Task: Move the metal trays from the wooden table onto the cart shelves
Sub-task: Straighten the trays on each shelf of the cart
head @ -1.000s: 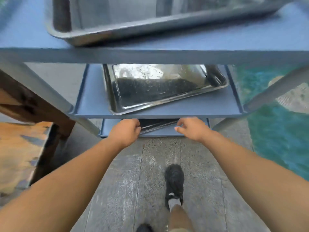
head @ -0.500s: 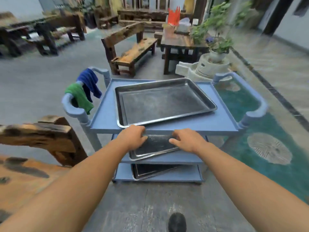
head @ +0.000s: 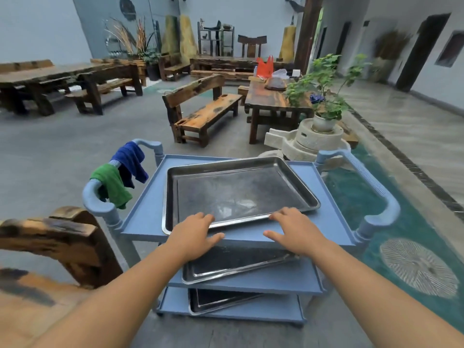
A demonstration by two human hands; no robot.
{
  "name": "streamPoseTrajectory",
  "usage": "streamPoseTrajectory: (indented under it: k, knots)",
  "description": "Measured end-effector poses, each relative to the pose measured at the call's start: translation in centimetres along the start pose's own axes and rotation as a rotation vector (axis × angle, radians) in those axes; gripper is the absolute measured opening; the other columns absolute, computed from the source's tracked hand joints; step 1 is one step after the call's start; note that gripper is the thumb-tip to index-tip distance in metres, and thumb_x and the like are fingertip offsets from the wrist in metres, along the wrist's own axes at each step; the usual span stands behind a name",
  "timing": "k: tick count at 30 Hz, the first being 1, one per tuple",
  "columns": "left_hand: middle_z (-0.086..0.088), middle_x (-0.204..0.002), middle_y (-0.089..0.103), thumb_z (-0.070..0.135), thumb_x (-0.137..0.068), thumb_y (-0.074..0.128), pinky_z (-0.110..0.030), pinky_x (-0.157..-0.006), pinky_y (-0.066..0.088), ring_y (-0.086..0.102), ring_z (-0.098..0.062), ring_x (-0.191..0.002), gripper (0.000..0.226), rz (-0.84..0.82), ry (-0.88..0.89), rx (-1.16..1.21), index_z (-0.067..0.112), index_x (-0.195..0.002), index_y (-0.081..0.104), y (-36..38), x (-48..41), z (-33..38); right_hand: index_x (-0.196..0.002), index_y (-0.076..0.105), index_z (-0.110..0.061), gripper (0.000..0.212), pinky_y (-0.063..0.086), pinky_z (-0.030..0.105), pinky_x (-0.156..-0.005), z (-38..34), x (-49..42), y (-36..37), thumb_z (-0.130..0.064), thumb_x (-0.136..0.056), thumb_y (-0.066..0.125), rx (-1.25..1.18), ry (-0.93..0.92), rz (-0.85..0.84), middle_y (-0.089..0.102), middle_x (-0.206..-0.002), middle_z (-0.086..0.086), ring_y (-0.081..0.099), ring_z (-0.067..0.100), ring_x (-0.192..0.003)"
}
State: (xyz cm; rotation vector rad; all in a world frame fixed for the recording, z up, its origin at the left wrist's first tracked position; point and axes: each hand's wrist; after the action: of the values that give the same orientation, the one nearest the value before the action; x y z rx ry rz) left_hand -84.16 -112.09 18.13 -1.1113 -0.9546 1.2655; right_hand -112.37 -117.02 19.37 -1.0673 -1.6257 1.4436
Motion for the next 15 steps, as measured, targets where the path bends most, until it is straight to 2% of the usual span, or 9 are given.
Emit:
streamPoseTrajectory:
  k: [3, 7, 11, 15]
  knots:
    - [0.000, -0.116, 0.057, 0.069, -0.086, 0.044, -0.040, -0.085, 0.052, 0.054, -0.021, -0.108, 0.062, -0.056, -0.007, -0.069, 0.023, -0.127, 0.051, 2.4, -2.2, 0.4, -0.133, 0.052, -0.021, 0.061, 0.042, 0.036, -0.100, 2.9, -2.1, 1.1, -0.063, -0.089, 0.047, -0.043, -0.001, 0.021, 0.054, -0.124, 0.004, 0.045, 0.023, -0.121]
    - [-0.002, -0.116, 0.055, 0.067, -0.087, 0.045, -0.039, -0.086, 0.049, 0.052, -0.024, -0.109, 0.062, -0.106, -0.061, -0.090, 0.020, -0.128, 0.050, 5.0, -4.5, 0.5, -0.141, 0.043, -0.022, 0.067, 0.042, 0.035, -0.101, 6.3, -4.3, 2.9, -0.063, -0.089, 0.047, -0.086, -0.013, -0.057, 0.048, -0.133, 0.003, 0.041, 0.021, -0.127]
    - [-0.001, -0.121, 0.054, 0.068, -0.086, 0.043, -0.039, -0.084, 0.045, 0.050, -0.025, -0.111, 0.064, -0.130, -0.082, -0.169, 0.022, -0.130, 0.047, 6.8, -6.3, -0.1, -0.145, 0.036, -0.024, 0.071, 0.042, 0.036, -0.102, 8.8, -6.6, 4.4, -0.064, -0.088, 0.048, -0.126, -0.003, -0.120, 0.042, -0.140, 0.001, 0.038, 0.020, -0.132]
    - [-0.001, -0.128, 0.051, 0.068, -0.087, 0.044, -0.040, -0.090, 0.045, 0.048, -0.025, -0.117, 0.067, -0.139, -0.135, -0.122, 0.023, -0.136, 0.042, 8.1, -7.9, -0.8, -0.146, 0.035, -0.020, 0.075, 0.036, 0.036, -0.107, 9.7, -8.9, 6.2, -0.063, -0.087, 0.052, -0.173, 0.012, -0.149, 0.039, -0.143, 0.004, 0.036, 0.024, -0.135]
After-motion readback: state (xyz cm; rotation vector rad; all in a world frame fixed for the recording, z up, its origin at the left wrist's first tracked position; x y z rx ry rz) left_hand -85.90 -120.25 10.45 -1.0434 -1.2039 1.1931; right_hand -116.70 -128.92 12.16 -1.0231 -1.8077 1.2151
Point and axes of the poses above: each hand's wrist, its own x-axis away from the middle knuckle, its own y-axis out of the palm, z = x × y
